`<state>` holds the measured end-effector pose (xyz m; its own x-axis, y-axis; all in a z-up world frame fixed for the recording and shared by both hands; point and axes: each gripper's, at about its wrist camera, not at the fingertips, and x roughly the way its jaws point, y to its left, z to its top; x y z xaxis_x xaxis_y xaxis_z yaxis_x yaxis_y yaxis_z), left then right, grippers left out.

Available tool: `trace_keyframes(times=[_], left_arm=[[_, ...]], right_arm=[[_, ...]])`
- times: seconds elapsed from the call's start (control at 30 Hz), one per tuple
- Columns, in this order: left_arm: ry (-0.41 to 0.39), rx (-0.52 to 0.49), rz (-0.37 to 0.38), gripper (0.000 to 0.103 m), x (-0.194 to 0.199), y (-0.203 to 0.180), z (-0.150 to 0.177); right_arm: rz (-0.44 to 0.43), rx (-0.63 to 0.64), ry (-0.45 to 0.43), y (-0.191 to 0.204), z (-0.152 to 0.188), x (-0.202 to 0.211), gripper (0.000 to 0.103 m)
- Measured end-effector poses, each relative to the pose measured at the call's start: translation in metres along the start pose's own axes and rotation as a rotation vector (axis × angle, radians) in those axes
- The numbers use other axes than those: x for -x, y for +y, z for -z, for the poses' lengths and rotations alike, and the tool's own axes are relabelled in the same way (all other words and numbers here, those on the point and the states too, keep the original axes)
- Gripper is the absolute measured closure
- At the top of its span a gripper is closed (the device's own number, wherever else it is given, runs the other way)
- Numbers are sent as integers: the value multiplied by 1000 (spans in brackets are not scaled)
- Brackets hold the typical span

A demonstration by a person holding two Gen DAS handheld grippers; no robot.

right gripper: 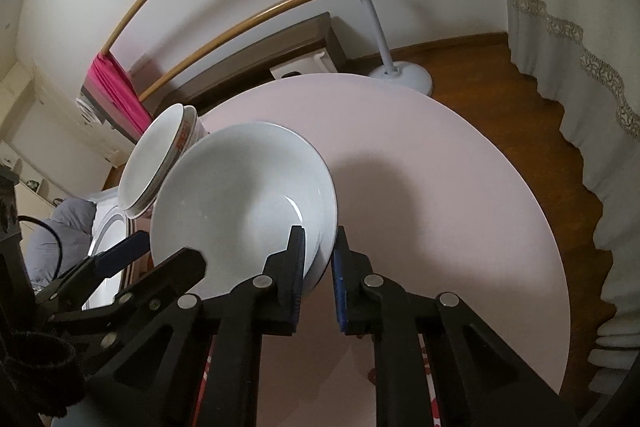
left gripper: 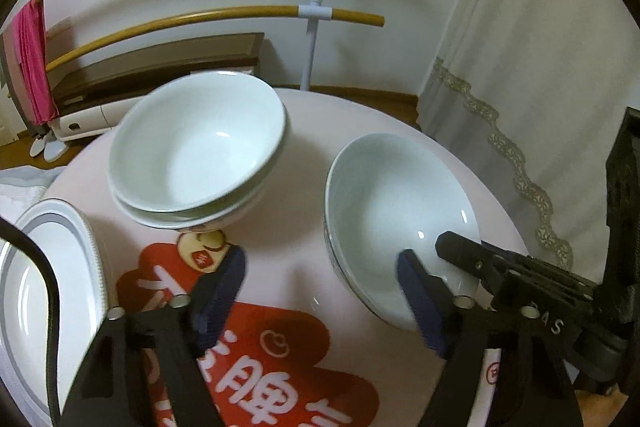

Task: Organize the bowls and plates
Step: 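Close the left gripper on the bowl rim while the right gripper holds it, then lift the bowl with both grippers and carry it over the stacked bowls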

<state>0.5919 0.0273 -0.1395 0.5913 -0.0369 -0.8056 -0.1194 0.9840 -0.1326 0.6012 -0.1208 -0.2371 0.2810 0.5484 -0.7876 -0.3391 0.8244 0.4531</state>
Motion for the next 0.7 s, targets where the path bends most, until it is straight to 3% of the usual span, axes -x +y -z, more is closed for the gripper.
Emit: trace_keyframes(times=[0.1,0.27,0.33,0.7], left_arm=[[19,13,16,54,-11,0,-4],[45,28,48,67,-24,1,-12],[57,30,71,84,-28,-2,-13],[11,15,73,89,-7,11,-10]], right_arm=[[-7,-12,4,-3,3,-1,90],[-13,-17,6,-7,3,-3,90],[-18,-22,8,-8,3,-4,90],[-18,-13,4,-1,5,2,91]])
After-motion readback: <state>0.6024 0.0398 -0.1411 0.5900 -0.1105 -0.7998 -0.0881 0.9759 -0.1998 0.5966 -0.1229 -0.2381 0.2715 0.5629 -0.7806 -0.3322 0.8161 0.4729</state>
